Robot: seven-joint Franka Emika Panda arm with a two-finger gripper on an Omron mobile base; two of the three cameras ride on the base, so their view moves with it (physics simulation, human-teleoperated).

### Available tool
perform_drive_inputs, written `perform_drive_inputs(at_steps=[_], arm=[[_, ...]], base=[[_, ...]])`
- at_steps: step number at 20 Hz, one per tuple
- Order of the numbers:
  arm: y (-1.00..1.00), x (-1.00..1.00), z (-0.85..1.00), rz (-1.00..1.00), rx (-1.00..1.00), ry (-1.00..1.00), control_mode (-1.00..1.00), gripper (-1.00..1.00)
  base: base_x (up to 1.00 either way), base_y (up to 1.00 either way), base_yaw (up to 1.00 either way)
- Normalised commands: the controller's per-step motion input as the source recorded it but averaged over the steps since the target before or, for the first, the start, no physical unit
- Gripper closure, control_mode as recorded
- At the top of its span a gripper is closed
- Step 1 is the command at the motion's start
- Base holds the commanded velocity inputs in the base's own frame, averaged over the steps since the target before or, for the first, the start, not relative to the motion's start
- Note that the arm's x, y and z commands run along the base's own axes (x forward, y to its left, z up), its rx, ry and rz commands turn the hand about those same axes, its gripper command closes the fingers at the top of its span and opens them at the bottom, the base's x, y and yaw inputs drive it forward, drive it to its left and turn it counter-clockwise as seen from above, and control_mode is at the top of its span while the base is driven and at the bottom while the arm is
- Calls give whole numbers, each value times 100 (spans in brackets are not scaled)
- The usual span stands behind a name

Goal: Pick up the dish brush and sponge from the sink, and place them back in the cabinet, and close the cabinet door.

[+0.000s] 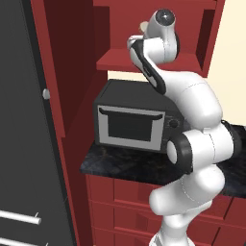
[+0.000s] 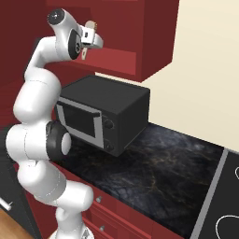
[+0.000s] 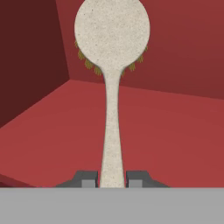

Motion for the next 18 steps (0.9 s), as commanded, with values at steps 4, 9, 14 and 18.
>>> perform_drive_inputs(at_steps=[4, 9, 14, 18], arm=[[0, 20, -6, 0, 0, 0, -100, 100], [2, 18, -11, 0, 0, 0, -100, 100], [6, 26, -17, 0, 0, 0, -100, 100], [1, 38, -9, 0, 0, 0, -100, 100]], base=[[0, 0, 0], [0, 0, 0], [0, 0, 0], [0, 0, 0]])
